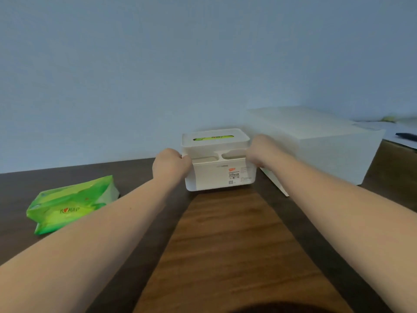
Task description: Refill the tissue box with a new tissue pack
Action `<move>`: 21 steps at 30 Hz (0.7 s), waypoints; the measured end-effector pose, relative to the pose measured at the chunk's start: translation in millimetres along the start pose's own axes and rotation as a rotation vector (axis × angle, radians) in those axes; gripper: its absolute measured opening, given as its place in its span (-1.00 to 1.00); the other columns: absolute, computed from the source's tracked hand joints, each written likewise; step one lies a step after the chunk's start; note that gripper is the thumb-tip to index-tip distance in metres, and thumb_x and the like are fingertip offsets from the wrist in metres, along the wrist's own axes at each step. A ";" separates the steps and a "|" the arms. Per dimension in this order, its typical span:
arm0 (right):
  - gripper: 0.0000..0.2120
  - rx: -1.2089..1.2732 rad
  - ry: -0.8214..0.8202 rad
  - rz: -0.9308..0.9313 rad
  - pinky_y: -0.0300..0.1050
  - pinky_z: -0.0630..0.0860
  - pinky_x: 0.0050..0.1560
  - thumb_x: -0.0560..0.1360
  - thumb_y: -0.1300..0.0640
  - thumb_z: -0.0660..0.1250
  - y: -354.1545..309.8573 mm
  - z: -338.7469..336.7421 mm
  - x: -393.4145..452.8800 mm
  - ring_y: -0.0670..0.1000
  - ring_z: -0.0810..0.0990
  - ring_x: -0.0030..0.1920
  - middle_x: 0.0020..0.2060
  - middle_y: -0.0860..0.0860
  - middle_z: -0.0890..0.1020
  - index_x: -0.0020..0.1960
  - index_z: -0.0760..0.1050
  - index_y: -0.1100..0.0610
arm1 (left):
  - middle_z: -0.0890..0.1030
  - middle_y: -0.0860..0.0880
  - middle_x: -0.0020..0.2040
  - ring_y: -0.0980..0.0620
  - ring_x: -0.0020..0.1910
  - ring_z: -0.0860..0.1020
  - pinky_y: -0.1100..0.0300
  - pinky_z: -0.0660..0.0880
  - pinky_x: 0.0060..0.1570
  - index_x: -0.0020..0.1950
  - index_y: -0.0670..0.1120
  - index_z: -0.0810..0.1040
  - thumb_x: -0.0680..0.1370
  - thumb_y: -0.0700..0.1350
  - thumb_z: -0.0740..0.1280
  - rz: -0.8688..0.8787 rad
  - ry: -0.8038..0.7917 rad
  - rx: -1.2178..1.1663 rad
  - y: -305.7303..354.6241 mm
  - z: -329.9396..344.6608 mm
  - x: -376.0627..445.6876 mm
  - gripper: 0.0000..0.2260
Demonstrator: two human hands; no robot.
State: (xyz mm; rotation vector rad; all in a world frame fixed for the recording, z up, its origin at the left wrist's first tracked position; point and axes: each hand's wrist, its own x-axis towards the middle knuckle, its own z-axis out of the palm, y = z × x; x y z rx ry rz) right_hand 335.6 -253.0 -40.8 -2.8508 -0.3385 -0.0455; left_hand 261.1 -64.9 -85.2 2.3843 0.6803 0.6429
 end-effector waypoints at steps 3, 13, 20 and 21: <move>-0.86 -0.104 0.000 0.051 -0.16 0.25 -0.51 0.42 0.38 0.24 -1.4 -4.3 17.7 0.03 0.39 -0.46 -0.43 0.07 0.42 -0.30 0.40 0.26 | 0.44 -0.14 -0.36 -0.12 -0.37 0.36 0.20 0.19 -0.46 -0.34 -0.18 0.39 0.47 -0.15 0.22 -0.007 -0.019 -0.001 5.7 15.8 13.2 -0.80; -0.94 -0.106 0.010 0.109 -0.14 0.40 -0.27 0.43 0.33 0.31 -4.0 2.3 43.2 0.10 0.61 -0.11 -0.24 0.09 0.56 -0.21 0.49 0.24 | 0.22 -0.03 -0.49 -0.02 -0.52 0.16 0.21 0.06 -0.48 -0.44 -0.11 0.14 0.48 -0.19 0.20 -0.076 -0.020 -0.059 22.8 40.7 33.5 -0.67; -0.72 -0.098 0.158 0.068 -0.05 0.49 -0.03 0.47 0.33 0.24 -0.1 4.9 29.7 0.18 0.58 0.16 0.15 0.14 0.60 0.16 0.53 0.22 | 0.41 -0.07 -0.43 -0.09 -0.36 0.38 0.12 0.28 -0.29 -0.45 -0.15 0.29 0.63 -0.01 0.06 -0.036 0.021 -0.205 4.6 43.9 23.5 -0.54; -0.73 -0.083 0.185 0.057 -0.07 0.46 -0.08 0.47 0.31 0.23 1.0 1.7 22.5 0.16 0.58 0.12 0.13 0.13 0.61 0.15 0.53 0.19 | 0.41 -0.06 -0.41 -0.09 -0.33 0.40 0.11 0.30 -0.25 -0.44 -0.14 0.31 0.63 -0.01 0.04 -0.061 0.005 -0.195 -1.4 42.8 16.8 -0.54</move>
